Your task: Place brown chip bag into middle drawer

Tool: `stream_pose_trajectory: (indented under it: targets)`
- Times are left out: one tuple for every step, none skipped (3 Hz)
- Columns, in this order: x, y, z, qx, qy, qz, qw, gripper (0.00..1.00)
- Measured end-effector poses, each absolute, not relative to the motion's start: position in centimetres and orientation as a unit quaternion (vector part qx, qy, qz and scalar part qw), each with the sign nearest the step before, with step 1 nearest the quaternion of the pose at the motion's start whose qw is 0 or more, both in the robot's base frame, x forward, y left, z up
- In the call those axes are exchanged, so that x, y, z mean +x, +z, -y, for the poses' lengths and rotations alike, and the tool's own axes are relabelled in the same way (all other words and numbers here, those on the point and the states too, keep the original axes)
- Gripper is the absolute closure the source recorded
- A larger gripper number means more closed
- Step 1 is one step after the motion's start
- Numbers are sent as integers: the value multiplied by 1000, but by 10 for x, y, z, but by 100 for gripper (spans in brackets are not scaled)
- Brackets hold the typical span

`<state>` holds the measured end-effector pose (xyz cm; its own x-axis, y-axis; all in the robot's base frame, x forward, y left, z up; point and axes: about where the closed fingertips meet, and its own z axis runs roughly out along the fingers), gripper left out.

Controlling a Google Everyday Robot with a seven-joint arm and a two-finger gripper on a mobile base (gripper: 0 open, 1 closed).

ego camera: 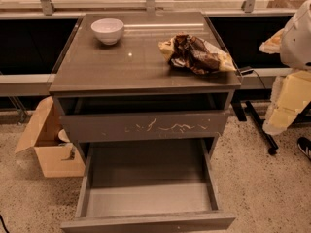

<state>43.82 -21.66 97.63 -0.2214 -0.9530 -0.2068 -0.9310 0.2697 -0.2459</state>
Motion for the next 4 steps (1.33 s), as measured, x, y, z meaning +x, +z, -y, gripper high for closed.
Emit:
stream_pose_trajectory:
  targets:
    - [438, 977, 216, -603, -35, -781, 160, 0]
    - [459, 968, 213, -596, -15, -780, 191, 0]
    - [479, 959, 208, -584, 1, -781, 219, 0]
    - [479, 959, 208, -584, 1, -781, 220, 0]
